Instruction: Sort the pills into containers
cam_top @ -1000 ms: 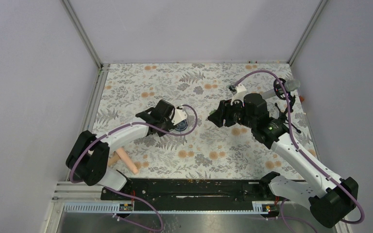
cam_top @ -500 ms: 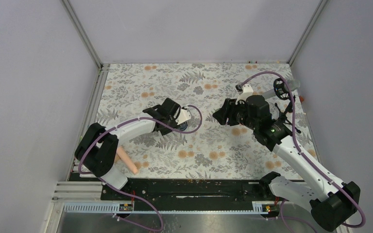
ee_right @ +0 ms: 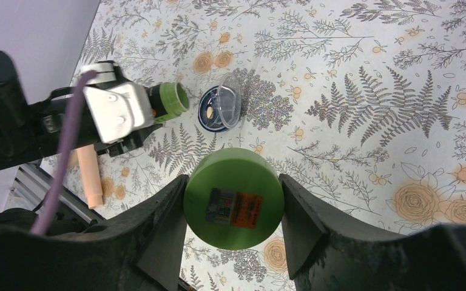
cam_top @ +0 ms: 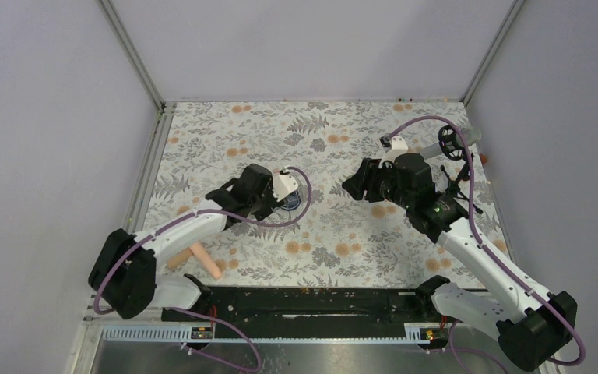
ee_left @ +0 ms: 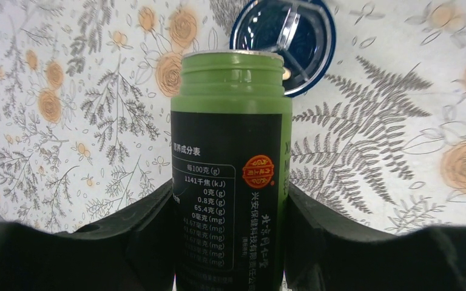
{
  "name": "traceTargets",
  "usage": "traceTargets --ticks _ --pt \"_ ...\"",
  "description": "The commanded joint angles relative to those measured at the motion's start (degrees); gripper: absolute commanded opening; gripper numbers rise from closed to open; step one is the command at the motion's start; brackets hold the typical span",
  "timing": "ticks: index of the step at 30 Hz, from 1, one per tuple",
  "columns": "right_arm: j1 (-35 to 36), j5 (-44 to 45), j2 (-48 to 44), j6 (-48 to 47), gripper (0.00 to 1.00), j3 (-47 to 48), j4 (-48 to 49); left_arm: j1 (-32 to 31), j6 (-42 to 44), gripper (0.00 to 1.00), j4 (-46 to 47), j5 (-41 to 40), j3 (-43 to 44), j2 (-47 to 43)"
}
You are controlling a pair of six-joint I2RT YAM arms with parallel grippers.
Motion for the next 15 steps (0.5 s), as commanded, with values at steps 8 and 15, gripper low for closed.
traceTargets --ticks 8,15 --pt "-0.4 -6.6 1.0 1.1 0.07 3.7 0.7 0.5 -14.6 0.0 14.6 12.5 -2.8 -19.5" --pt "-0.4 -12.5 1.8 1.3 0.07 6.5 1.1 5.0 -25.0 0.0 29.3 19.8 -4.7 -30.3"
